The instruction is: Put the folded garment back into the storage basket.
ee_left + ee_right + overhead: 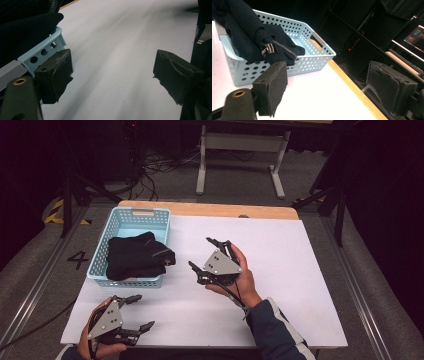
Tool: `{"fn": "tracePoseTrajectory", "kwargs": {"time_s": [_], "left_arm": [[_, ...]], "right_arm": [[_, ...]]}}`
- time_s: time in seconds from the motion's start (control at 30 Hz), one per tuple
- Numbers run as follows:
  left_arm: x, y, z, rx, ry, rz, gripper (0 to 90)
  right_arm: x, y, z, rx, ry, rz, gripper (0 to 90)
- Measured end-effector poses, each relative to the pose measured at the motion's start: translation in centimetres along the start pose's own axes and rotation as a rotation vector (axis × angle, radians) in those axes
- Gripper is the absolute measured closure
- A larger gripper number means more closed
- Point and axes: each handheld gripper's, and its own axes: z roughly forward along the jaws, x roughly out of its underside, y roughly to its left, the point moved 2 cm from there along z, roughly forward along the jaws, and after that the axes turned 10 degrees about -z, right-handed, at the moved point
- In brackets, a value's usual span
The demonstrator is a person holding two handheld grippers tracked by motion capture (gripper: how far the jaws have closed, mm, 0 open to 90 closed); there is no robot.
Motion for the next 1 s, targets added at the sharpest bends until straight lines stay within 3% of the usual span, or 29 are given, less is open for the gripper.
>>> {"fn": "tracePoseTrajectory", "kwargs": {"time_s": [1.0], "left_arm": [[-0.1,0.0,0.0,-0.019,0.002,0.016,14.9]], "right_arm": [[0.6,-1.0,-3.0,0.023,0.030,-0.002,13.4]]}}
